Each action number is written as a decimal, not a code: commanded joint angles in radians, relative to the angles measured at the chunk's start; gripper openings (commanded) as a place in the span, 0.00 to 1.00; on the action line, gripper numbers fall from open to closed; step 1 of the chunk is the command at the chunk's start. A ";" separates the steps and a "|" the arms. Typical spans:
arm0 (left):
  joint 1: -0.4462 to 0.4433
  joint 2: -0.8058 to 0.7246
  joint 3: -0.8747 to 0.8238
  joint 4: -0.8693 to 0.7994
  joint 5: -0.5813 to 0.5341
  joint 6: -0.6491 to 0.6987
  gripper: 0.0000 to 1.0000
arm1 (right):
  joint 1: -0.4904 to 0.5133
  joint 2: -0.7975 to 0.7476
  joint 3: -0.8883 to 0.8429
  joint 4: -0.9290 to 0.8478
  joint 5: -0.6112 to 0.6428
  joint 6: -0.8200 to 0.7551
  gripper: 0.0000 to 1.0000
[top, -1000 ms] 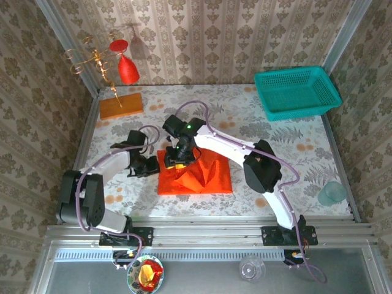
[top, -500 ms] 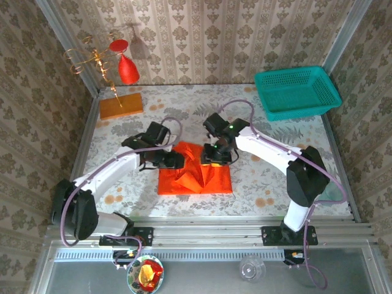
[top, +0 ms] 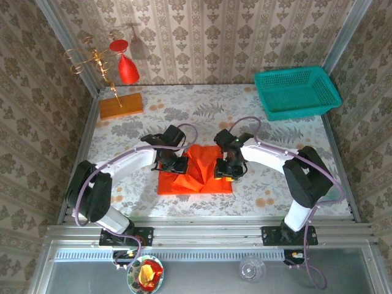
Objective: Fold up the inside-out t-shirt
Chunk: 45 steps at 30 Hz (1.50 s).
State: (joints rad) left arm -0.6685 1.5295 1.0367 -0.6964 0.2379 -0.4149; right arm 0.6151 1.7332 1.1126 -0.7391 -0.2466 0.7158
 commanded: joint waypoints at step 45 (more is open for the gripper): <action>0.245 -0.197 -0.441 0.242 0.173 -0.106 0.29 | 0.105 -0.086 -0.165 0.092 -0.005 0.137 0.43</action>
State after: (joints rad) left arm -0.4301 1.3235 0.6056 -0.4915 0.3611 -0.5377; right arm 0.7242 1.6619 0.9821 -0.6865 -0.2306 0.8204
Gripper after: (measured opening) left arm 0.299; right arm 0.427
